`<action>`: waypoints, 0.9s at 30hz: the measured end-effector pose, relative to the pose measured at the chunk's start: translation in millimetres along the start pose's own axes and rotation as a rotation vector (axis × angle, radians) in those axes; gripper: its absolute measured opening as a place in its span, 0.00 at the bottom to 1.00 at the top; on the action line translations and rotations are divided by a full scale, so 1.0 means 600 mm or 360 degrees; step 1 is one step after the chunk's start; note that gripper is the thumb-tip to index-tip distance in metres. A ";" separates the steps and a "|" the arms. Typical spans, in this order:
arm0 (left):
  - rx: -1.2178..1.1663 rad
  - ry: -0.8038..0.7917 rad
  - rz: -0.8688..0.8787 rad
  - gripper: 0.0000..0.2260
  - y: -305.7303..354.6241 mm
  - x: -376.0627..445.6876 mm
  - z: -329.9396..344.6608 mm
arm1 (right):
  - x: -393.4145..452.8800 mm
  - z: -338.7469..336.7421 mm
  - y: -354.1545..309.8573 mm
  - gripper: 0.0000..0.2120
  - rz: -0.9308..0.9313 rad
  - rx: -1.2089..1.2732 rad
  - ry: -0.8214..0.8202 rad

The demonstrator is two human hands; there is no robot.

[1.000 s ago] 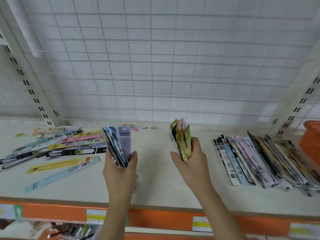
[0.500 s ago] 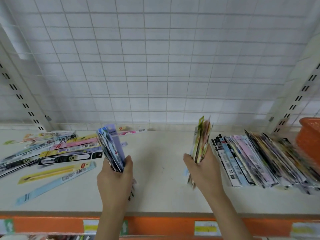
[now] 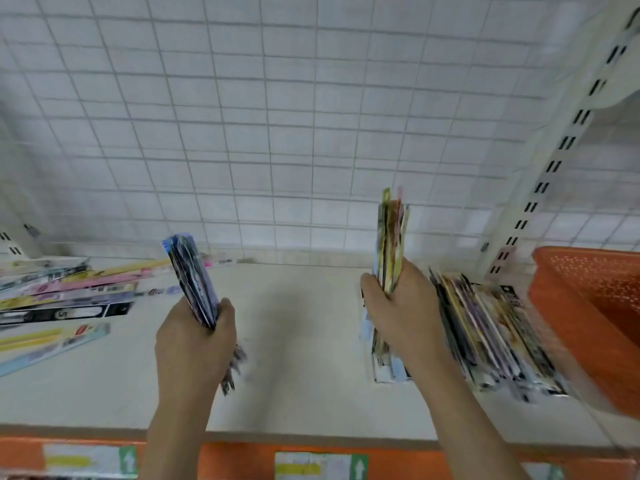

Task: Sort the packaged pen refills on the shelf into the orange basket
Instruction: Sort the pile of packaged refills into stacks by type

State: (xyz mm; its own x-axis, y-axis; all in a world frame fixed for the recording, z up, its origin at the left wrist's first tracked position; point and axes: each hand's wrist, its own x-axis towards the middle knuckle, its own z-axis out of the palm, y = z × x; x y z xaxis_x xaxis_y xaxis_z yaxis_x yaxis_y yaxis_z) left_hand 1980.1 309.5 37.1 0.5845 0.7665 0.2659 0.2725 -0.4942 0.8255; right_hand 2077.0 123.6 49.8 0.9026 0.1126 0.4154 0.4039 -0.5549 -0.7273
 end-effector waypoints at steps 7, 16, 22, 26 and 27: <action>-0.0157 -0.0283 0.0061 0.14 0.100 -0.077 0.118 | 0.069 -0.203 0.120 0.15 0.0384 -0.0237 -0.0422; -0.0048 -0.0445 0.0197 0.17 0.177 -0.128 0.205 | 0.077 -0.222 0.219 0.29 0.0761 -0.0370 -0.0771; 0.0114 -0.0609 0.0060 0.16 0.190 -0.132 0.198 | 0.063 -0.194 0.234 0.28 0.0503 -0.0351 -0.0461; 0.0188 -0.0777 0.0045 0.17 0.202 -0.122 0.205 | 0.059 -0.194 0.238 0.18 0.0381 -0.0451 -0.0370; 0.0219 -0.0854 0.0047 0.17 0.206 -0.120 0.212 | 0.059 -0.195 0.240 0.17 0.0360 -0.0472 -0.0318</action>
State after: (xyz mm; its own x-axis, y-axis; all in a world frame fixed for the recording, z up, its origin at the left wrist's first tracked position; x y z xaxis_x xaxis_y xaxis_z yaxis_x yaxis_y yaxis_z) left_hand 2069.0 141.3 56.5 0.8910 0.4528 -0.0329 0.3266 -0.5888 0.7393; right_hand 2149.4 -48.7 23.7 0.9865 0.1025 0.1281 0.1587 -0.7938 -0.5871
